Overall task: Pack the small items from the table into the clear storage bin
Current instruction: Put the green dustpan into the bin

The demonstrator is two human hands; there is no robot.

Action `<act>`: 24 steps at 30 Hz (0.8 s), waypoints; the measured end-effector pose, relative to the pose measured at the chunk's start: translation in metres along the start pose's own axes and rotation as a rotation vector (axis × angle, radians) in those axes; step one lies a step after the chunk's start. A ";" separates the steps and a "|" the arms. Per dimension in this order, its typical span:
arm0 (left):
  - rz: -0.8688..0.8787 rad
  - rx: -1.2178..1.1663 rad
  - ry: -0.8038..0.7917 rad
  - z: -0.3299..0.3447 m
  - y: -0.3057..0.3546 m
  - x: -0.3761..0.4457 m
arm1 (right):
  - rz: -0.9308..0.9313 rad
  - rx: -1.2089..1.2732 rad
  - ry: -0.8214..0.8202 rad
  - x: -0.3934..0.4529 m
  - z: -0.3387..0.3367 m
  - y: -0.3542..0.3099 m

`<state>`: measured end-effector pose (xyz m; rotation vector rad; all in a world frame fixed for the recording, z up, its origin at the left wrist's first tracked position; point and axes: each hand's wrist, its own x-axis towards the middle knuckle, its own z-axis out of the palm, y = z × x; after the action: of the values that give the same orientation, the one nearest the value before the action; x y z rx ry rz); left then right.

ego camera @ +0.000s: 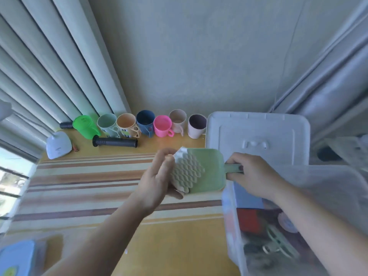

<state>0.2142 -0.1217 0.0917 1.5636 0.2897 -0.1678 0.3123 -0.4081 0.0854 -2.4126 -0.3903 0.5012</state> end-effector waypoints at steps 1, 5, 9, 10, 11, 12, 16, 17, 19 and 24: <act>-0.033 -0.030 0.002 0.017 0.007 -0.001 | 0.002 0.012 0.019 -0.013 -0.009 0.010; -0.132 0.069 -0.025 0.093 0.020 -0.011 | 0.000 0.080 0.100 -0.072 -0.037 0.059; -0.112 0.417 -0.100 0.164 0.008 -0.024 | 0.054 0.026 0.137 -0.128 -0.055 0.119; -0.088 0.577 -0.124 0.182 0.005 -0.026 | 0.065 0.035 0.143 -0.138 -0.059 0.132; -0.062 0.735 -0.127 0.200 0.002 -0.029 | 0.072 0.047 0.149 -0.147 -0.063 0.144; -0.024 0.850 -0.116 0.218 0.001 -0.031 | 0.076 0.056 0.151 -0.153 -0.068 0.155; 0.169 1.182 -0.062 0.268 0.006 -0.030 | 0.077 0.085 0.129 -0.171 -0.089 0.181; 0.223 1.294 -0.070 0.274 0.008 -0.028 | 0.064 0.091 0.135 -0.173 -0.093 0.186; 0.280 1.454 -0.116 0.283 0.014 -0.024 | 0.040 0.093 0.133 -0.177 -0.100 0.196; 0.274 1.425 -0.210 0.298 0.010 -0.024 | 0.034 0.046 0.073 -0.185 -0.116 0.237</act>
<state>0.2163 -0.4207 0.1030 2.9350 -0.3184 -0.3593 0.2358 -0.7206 0.0654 -2.3886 -0.3027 0.4307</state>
